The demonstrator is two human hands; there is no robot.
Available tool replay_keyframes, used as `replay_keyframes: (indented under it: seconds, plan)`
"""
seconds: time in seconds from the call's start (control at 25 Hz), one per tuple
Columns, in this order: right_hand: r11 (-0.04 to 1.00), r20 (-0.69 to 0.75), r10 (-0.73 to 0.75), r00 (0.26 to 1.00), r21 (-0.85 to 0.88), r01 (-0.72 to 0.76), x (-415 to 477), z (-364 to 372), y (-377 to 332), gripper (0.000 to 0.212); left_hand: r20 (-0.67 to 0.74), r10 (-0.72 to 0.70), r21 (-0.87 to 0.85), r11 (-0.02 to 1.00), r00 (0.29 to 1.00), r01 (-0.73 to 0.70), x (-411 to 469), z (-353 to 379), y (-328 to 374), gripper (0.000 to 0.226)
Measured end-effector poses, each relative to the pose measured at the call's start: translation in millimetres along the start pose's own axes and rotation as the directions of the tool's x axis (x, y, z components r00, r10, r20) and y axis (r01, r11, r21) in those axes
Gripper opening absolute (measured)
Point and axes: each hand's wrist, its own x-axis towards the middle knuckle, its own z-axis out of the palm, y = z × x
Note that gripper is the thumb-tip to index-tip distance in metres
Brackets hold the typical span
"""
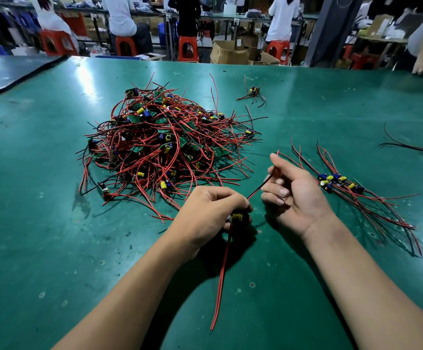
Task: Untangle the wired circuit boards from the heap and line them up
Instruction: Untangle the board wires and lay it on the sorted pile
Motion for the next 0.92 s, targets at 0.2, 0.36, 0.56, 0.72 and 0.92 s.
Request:
replay_keyframes:
  seconds: [0.2,0.36,0.56,0.72,0.92]
  plan:
    - [0.998,-0.024,-0.053,0.998,0.018,0.053,0.8,-2.8,-5.2,0.024,-0.007,-0.009,0.026,1.000,1.000,0.010,0.3,-1.2,1.1,0.019]
    - [0.993,-0.017,-0.008,1.000,0.119,0.010,1.8,-4.4,-7.8,0.030,0.016,-0.020,0.035,0.999,1.000,0.019,0.3,-0.1,0.8,0.019]
    - [0.986,-0.042,-0.004,0.999,0.167,0.011,-0.3,-6.3,-10.7,0.027,0.018,-0.021,0.043,0.999,1.000,0.020,-0.3,-2.1,0.6,0.019]
    - [0.977,-0.064,0.039,0.997,0.211,-0.025,-0.4,-5.9,-13.0,0.043,0.063,-0.028,0.073,0.997,0.998,0.023,-1.2,-1.6,1.2,0.019]
    - [0.987,-0.055,0.086,0.995,0.141,-0.078,0.8,-9.1,-11.8,0.047,0.100,-0.040,0.108,0.994,0.994,0.030,-1.6,-4.6,0.3,0.017]
